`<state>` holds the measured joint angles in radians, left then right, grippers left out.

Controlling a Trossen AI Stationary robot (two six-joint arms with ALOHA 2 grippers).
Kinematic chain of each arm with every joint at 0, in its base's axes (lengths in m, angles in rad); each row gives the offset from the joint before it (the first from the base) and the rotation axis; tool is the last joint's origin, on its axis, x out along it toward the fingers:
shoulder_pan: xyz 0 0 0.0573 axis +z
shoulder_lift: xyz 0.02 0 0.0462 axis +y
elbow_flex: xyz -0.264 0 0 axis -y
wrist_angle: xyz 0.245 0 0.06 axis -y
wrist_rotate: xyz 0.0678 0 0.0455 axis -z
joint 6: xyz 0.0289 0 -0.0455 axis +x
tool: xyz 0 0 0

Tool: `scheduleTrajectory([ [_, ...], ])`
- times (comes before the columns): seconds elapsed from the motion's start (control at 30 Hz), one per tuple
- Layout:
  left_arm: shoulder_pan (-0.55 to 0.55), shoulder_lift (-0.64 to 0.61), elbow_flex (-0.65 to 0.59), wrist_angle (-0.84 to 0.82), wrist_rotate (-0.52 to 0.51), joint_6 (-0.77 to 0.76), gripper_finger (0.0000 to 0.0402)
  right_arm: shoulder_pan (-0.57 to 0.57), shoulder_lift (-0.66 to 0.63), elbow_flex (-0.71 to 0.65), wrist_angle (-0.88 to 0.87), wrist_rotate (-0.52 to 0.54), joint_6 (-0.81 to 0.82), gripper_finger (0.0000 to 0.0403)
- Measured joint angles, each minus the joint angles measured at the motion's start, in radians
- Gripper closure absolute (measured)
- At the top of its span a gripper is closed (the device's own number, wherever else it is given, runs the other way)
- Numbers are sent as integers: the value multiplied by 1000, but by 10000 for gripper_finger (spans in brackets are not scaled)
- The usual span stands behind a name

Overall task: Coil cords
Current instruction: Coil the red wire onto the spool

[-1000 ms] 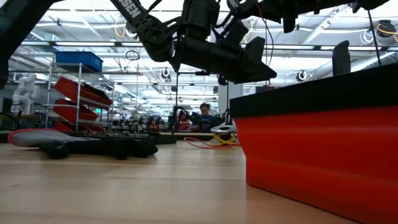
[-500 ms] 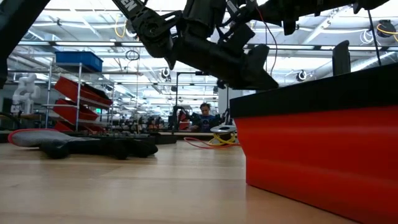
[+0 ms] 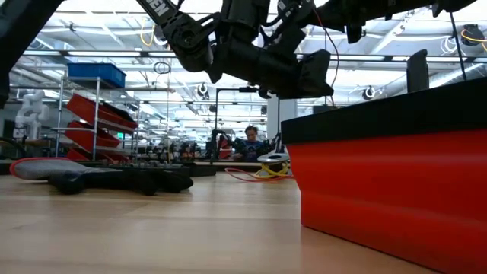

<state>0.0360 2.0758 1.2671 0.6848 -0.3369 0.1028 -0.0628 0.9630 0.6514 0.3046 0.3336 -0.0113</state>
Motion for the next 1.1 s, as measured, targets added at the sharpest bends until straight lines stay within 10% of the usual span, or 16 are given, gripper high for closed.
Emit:
scheduleTrajectory([
  [1.1, 48, 0, 3, 32, 144, -36, 311, 0, 0, 0, 45, -24, 4, 403],
])
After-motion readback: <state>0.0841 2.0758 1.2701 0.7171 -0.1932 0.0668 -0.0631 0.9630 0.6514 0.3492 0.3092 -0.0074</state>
